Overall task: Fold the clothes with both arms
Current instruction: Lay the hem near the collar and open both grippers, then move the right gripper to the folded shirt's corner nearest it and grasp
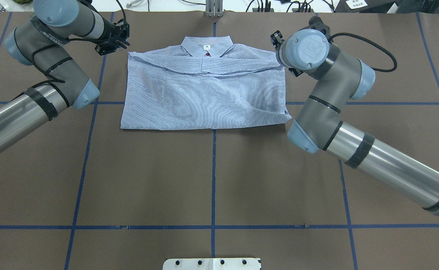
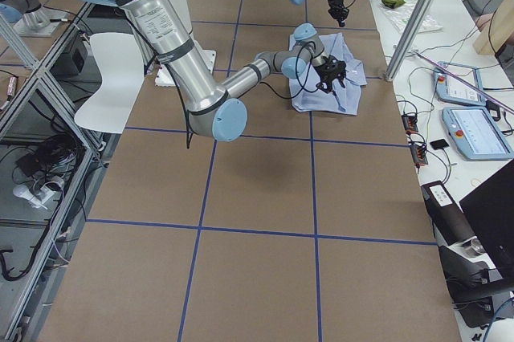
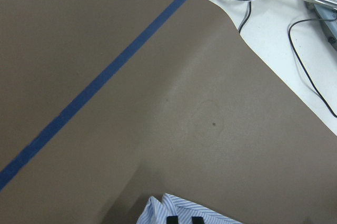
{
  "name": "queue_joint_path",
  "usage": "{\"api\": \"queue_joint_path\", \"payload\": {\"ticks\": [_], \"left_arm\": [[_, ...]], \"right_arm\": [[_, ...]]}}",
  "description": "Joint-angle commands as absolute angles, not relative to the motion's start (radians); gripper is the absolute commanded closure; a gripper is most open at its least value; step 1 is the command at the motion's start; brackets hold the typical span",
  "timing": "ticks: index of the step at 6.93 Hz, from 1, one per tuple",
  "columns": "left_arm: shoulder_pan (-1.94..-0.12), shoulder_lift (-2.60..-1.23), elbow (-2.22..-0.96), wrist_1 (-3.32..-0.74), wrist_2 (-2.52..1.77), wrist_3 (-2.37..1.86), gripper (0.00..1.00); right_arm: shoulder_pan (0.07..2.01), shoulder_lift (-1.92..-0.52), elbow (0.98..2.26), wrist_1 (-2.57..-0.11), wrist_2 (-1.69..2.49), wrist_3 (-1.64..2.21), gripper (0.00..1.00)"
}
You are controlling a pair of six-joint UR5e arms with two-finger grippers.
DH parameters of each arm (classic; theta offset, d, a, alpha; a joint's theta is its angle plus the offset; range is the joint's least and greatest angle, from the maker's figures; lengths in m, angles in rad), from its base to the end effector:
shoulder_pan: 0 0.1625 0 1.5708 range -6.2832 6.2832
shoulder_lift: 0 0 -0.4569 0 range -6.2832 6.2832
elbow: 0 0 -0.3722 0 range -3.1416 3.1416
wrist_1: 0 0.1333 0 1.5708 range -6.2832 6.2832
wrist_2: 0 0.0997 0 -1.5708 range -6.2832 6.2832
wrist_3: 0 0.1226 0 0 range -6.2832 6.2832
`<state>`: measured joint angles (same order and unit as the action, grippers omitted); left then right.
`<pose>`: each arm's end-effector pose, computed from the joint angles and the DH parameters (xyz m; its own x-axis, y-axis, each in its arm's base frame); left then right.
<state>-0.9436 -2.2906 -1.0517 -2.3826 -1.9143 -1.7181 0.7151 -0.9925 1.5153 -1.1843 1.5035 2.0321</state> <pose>0.4048 -0.7152 0.4084 0.2202 -0.5393 -0.8128 0.6339 0.7124 -0.3010 -0.4584 -0.5855 0.3557 0.1063 0.6805 0.7250 -0.8282 0.4641 -0.3142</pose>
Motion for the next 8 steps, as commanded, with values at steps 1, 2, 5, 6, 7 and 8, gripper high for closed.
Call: {"api": "queue_joint_path", "payload": {"ticks": [1, 2, 5, 6, 7, 8], "left_arm": [[-0.948, -2.252, -1.077, -2.425, -1.914, -1.717, 0.79], [-0.948, -2.246, -1.078, -2.427, -1.914, -1.717, 0.79], [-0.948, -2.237, -1.086, -2.431, -1.913, -1.717, 0.79], [-0.948, -2.227, -1.088, -2.433, -1.913, -1.717, 0.79], [-0.948, -2.224, -1.097, -2.431, -1.911, -1.715, 0.79], [-0.948, -2.218, -1.098, -2.431, -1.911, -1.715, 0.79]], "right_arm": [[0.588, -1.236, 1.78, -1.187, 1.502, 2.074, 0.33], [0.54, -1.244, 1.769, -1.186, 1.488, 2.112, 0.32], [0.502, -1.227, 1.718, -1.177, 1.417, 2.188, 0.24], [0.502, -1.224, 1.715, -1.177, 1.417, 2.192, 0.24], [0.502, -1.221, 1.694, -1.175, 1.416, 2.192, 0.27], [0.503, -1.213, 1.681, -1.175, 1.416, 2.192, 0.31]]}}
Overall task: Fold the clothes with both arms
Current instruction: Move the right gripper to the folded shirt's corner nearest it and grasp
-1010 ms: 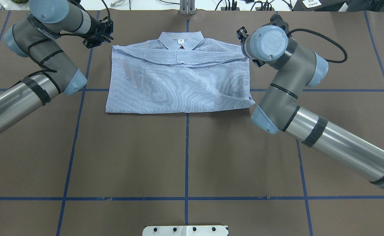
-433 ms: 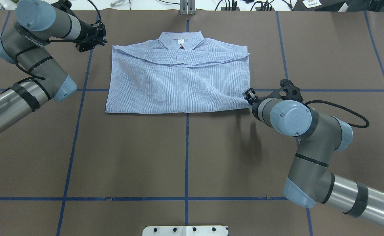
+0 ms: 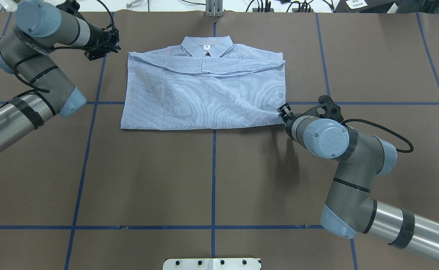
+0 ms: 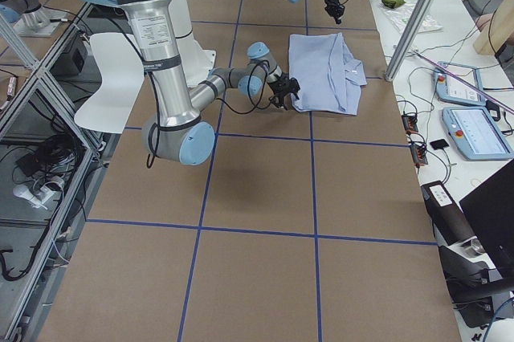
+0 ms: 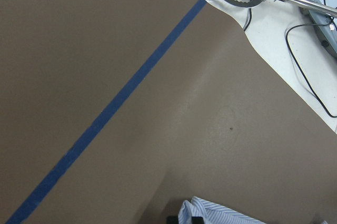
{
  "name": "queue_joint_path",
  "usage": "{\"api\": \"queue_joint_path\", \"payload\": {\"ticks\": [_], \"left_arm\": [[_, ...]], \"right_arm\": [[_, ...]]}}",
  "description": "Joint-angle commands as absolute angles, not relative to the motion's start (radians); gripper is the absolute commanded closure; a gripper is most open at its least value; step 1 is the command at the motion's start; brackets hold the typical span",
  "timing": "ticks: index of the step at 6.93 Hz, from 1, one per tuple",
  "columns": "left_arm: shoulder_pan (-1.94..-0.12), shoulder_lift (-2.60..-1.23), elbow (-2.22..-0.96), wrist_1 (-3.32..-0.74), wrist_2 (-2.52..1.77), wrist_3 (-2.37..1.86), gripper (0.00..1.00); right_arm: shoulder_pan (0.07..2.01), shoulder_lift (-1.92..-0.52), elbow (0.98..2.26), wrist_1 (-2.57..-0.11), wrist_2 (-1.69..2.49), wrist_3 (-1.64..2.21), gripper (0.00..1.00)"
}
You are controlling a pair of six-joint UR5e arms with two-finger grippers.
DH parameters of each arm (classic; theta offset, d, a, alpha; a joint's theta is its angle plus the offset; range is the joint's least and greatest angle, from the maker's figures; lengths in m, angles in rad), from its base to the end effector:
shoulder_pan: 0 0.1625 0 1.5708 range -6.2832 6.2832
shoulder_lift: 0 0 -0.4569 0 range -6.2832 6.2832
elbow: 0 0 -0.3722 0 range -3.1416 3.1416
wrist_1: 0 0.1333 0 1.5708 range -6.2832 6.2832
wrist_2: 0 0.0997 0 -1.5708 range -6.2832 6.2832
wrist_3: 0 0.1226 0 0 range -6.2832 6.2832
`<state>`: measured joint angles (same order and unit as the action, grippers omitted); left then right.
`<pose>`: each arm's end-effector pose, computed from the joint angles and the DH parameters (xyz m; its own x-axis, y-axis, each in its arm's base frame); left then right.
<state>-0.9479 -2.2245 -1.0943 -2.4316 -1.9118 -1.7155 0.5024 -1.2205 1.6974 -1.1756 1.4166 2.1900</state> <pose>0.3885 -0.6990 0.4324 0.2071 -0.5212 -0.8279 0.6339 0.7161 -0.2923 -0.4915 -0.4436 0.4224 0.1231 0.7220 0.6809 -0.7986 0.4794 -0.3639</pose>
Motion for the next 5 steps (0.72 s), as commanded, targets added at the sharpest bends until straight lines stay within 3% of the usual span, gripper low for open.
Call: {"api": "queue_joint_path", "payload": {"ticks": [1, 2, 5], "left_arm": [[-0.948, -2.215, -1.101, -2.431, -1.911, -1.715, 0.79], [-0.948, -2.215, -1.103, -2.43, -1.911, -1.715, 0.79], [-0.948, -2.215, -1.108, -2.43, -1.911, -1.713, 0.8]], "right_arm": [[0.503, -1.212, 1.671, -1.175, 1.416, 2.194, 0.53], [0.505, -1.201, 1.671, -1.175, 1.416, 2.229, 1.0], [0.509, -1.187, 1.696, -1.175, 1.425, 2.234, 1.0]]}}
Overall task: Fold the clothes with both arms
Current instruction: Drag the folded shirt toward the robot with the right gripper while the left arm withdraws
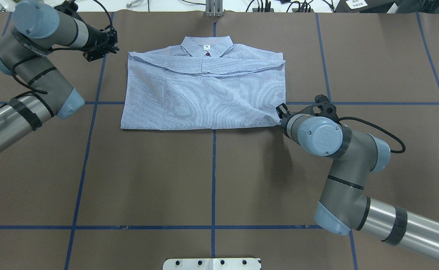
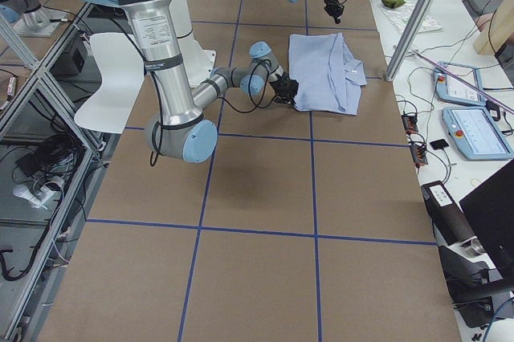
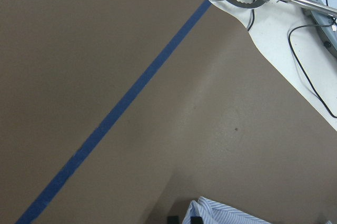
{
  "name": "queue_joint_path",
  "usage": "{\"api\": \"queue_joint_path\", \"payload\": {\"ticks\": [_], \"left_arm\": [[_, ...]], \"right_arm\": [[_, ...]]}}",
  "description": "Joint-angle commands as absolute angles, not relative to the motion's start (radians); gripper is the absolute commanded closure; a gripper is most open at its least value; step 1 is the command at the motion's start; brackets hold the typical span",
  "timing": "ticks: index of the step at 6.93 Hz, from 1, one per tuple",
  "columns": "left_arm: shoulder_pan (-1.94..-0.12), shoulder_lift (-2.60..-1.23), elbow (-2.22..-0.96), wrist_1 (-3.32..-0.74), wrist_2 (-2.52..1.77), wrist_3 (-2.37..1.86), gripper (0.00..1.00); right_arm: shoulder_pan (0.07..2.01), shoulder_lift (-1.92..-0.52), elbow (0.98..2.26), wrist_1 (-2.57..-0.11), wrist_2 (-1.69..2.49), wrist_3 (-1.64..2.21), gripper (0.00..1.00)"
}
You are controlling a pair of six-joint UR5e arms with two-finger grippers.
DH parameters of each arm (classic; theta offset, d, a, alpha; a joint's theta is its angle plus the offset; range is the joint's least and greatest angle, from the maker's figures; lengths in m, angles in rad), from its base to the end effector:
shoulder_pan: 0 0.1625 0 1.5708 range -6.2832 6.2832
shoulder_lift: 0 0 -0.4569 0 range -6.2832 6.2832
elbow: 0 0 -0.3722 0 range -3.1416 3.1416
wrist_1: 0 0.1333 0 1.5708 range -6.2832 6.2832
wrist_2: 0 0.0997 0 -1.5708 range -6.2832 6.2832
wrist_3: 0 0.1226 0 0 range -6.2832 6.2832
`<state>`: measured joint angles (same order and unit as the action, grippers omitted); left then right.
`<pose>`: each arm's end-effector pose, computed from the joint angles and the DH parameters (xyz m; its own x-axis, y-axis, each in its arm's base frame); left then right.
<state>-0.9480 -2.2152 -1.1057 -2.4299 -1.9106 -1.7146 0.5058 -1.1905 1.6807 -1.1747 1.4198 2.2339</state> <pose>0.3863 -0.6963 0.4342 0.2073 -0.5203 -0.8285 0.6346 0.7160 -0.2909 -0.4994 -0.4501 0.4109 0.0783 0.7390 0.6691 -0.7983 0.4485 -0.4019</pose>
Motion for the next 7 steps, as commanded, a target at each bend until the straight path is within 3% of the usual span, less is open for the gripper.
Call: {"api": "queue_joint_path", "payload": {"ticks": [1, 4, 6, 7], "left_arm": [[-0.948, -2.215, -1.109, -2.43, -1.911, -1.713, 0.8], [-0.948, -2.184, -1.186, -2.425, -1.924, -1.715, 0.8], [-0.948, -2.14, -1.28, -2.424, -2.018, -1.715, 0.8], [-0.942, -2.114, -1.36, -2.421, -2.055, -1.72, 0.8]], "right_arm": [[0.512, -1.21, 1.753, -1.187, 1.43, 2.233, 1.0], [0.277, -1.445, 2.203, -1.457, 1.462, 2.238, 1.0], [0.152, -1.448, 2.356, -1.731, 1.741, 2.24, 1.0], [0.056, -1.444, 2.368, -1.831, 1.797, 2.24, 0.97]]}}
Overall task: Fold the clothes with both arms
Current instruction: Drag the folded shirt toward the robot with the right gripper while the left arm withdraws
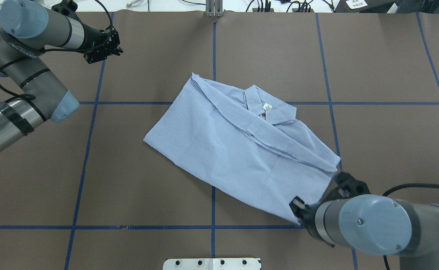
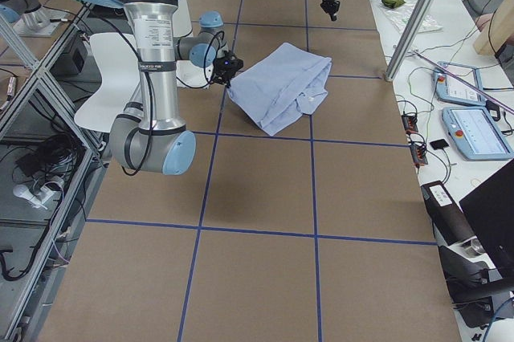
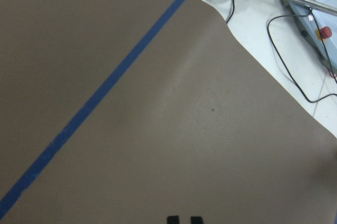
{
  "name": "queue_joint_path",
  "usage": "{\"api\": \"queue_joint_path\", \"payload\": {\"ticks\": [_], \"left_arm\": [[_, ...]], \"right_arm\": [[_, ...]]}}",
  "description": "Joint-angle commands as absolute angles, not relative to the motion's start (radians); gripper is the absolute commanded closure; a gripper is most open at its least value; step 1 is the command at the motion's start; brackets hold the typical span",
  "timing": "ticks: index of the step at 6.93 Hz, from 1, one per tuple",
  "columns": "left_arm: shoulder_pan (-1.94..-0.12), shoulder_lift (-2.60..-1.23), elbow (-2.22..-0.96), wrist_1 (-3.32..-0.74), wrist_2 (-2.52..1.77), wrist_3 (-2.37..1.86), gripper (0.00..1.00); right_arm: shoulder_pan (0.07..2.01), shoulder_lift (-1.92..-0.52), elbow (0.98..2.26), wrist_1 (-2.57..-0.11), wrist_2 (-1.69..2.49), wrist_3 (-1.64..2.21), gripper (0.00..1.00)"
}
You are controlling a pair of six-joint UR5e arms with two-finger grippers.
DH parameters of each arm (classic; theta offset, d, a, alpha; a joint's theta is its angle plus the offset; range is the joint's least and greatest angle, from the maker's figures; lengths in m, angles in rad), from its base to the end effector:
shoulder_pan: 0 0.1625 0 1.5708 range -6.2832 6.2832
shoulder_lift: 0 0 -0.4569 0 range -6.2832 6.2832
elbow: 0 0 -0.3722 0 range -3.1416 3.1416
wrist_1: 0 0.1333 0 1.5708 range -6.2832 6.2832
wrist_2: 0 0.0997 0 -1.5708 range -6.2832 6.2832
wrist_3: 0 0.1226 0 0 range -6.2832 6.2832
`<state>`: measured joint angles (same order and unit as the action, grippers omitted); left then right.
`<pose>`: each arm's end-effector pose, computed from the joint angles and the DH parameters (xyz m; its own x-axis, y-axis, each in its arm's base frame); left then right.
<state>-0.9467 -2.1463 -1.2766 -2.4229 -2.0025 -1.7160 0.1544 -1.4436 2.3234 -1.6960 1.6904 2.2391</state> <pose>0.3713 -0.6560 0.3993 0.1703 -0.4614 -0.8707 0.5459 0.7798 -0.3064 -0.4276 -0.1866 0.3493 0.5204 0.7036 0.4838 -0.5025 0.7104 -0.4927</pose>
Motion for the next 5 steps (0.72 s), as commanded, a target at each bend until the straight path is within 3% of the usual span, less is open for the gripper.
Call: {"api": "queue_joint_path", "payload": {"ticks": [1, 3, 5], "left_arm": [[-0.934, -2.093, -1.434, -2.419, -2.083, -1.764, 0.78], [-0.821, -1.931, -1.637, -2.418, -2.073, -1.816, 0.71], [-0.702, -1.868, -1.762, -2.334, -2.037, -1.957, 0.62]], "right_arm": [[-0.018, -1.45, 2.368, -1.859, 1.772, 2.265, 0.01], [0.016, -1.442, 2.407, -1.859, 1.766, 2.278, 0.0], [0.262, -1.375, 2.45, -1.858, 1.779, 2.26, 0.0]]}}
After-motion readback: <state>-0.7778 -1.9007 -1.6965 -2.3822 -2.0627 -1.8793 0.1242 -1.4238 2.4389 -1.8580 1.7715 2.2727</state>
